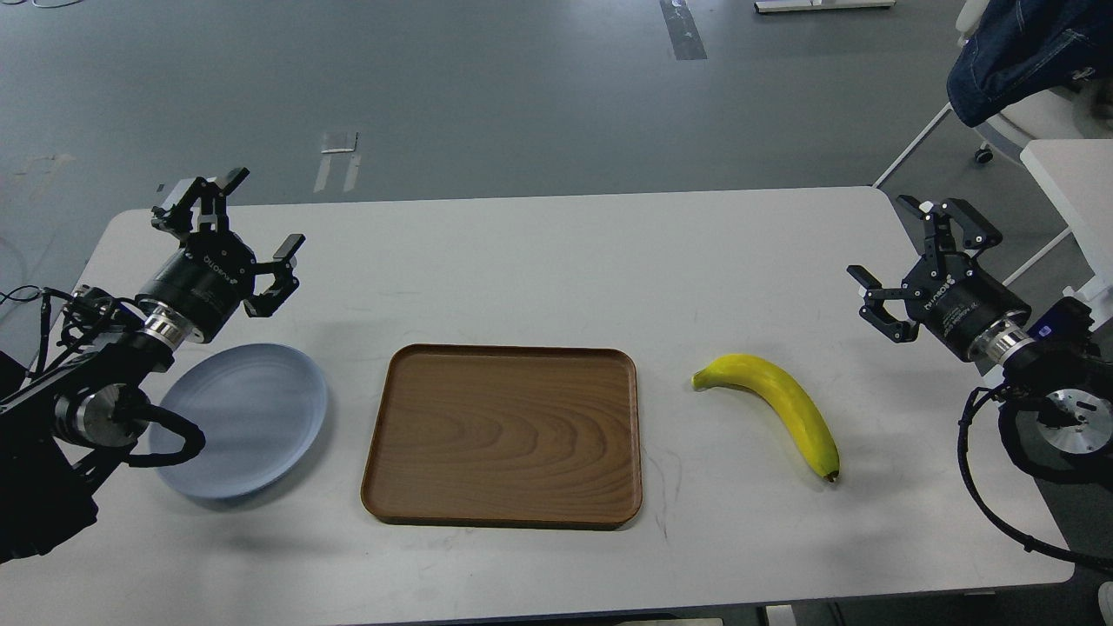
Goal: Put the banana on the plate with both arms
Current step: 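Move the left gripper down toward the rim of the light blue plate, then grasp the plate rim with the left gripper and lift it, then carry the plate over the wooden tray and lower it onto the tray, then open the left gripper to release the plate on the tray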
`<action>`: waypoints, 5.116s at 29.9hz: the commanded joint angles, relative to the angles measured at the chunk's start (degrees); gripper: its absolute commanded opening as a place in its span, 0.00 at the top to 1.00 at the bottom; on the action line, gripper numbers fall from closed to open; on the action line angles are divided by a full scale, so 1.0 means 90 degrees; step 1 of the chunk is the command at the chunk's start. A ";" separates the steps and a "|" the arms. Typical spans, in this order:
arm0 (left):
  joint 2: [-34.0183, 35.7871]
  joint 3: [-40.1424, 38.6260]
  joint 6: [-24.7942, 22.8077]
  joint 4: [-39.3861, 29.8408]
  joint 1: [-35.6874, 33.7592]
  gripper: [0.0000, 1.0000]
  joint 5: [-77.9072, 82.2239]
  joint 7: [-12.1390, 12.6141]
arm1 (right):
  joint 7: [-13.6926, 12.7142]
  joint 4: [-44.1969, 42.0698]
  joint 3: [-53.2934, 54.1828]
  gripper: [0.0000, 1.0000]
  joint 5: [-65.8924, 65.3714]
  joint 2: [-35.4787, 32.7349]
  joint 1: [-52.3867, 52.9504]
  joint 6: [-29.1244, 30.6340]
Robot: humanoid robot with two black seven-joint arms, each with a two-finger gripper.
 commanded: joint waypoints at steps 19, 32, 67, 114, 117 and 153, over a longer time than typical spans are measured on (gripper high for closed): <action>0.0905 0.0044 0.0000 0.0153 -0.0126 0.00 0.0584 0.0001 | 0.0000 0.0000 0.0010 0.00 -0.0029 0.0002 0.0011 0.0000; 0.2966 0.0024 0.0000 -0.2327 -0.0555 0.00 0.4899 0.0001 | 0.0000 0.0000 0.0010 0.00 -0.0049 0.0002 0.0070 0.0000; 0.2576 0.2299 0.2438 -0.0473 0.0206 0.12 0.9043 0.0001 | 0.0000 0.0000 0.0010 0.00 -0.0068 -0.0008 0.0089 0.0000; 0.2343 0.2280 0.1149 -0.1781 -0.1844 1.00 0.8642 0.0001 | 0.0000 -0.0010 0.0010 0.00 -0.0078 -0.0008 0.0070 0.0000; 0.1942 0.2289 0.1061 -0.1879 -0.2010 1.00 0.8750 0.0001 | 0.0000 -0.0020 0.0010 0.00 -0.0078 -0.0008 0.0070 0.0000; -0.1496 0.2827 0.0699 -0.0170 -0.2030 1.00 0.9433 0.0001 | 0.0000 -0.0205 0.0020 0.00 -0.0078 0.0032 0.0099 0.0000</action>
